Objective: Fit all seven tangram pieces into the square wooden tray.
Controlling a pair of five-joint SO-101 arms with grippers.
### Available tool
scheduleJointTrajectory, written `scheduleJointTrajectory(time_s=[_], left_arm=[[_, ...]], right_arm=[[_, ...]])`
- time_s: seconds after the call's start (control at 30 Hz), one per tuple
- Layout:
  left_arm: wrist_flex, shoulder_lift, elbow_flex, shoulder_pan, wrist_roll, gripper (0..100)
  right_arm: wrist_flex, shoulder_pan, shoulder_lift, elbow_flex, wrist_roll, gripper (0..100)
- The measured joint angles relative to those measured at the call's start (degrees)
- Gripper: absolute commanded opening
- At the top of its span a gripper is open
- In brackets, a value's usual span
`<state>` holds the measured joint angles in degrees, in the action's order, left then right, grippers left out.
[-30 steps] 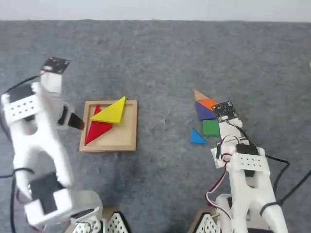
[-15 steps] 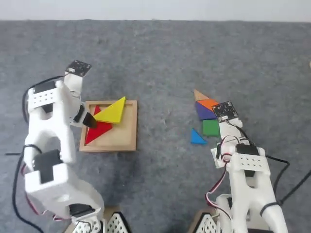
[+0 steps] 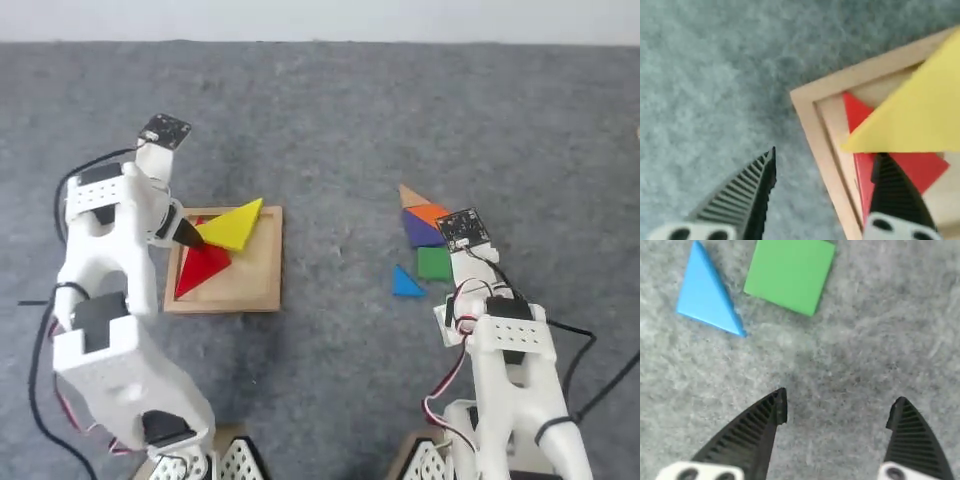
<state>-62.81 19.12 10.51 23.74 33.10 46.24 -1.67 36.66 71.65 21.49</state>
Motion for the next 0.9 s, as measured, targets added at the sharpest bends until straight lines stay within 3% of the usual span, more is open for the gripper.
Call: scheduleJointTrajectory(time_s=[0.6,0.9], left_arm=[[-0.5,1.5,-3.6,0.1,1.8,29],[-5.6,1.6,-11.1,6.4,6.4,30]], right_arm=[[-2.6,0.0,0.0,0.9,0.0,31.8],[-2.6,0.0,0.0,0.9,0.0,31.8]])
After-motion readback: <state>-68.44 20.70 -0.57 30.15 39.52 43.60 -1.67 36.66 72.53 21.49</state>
